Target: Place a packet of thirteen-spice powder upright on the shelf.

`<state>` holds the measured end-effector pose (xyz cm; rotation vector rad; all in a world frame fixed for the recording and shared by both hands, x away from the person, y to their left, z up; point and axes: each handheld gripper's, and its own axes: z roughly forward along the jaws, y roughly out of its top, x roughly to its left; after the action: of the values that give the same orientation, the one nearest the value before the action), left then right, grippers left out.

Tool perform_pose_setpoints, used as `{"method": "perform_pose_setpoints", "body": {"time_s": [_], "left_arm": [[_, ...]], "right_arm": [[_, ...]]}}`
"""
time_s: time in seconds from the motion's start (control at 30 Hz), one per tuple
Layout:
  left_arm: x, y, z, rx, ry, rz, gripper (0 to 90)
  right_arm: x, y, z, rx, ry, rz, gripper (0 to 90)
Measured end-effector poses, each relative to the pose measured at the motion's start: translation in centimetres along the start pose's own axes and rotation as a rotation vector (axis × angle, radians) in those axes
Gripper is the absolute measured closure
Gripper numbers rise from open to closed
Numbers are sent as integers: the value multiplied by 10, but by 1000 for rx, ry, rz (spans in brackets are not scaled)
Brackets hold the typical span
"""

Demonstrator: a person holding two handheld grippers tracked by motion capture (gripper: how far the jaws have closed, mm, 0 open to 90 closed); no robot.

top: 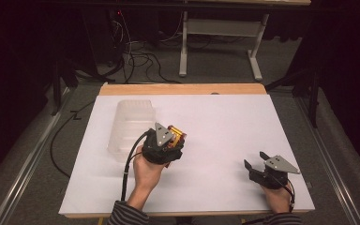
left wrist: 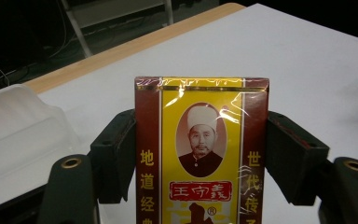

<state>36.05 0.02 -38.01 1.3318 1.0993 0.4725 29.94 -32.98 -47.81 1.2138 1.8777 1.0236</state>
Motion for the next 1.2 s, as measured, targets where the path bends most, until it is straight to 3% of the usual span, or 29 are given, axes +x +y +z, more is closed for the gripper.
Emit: {"method": "perform_pose_setpoints", "body": {"time_s": [0.13,0.67,1.2], "left_arm": [[4,9,-2,-22,0,-28,327],[29,26,0,-79,57,-56,327],[53,27,2,-110,124,-45,327]], "right_arm": [[0,0,0,0,0,-1,308],[0,0,0,-2,0,-2,307],[0,0,0,0,-1,-4,307]]}}
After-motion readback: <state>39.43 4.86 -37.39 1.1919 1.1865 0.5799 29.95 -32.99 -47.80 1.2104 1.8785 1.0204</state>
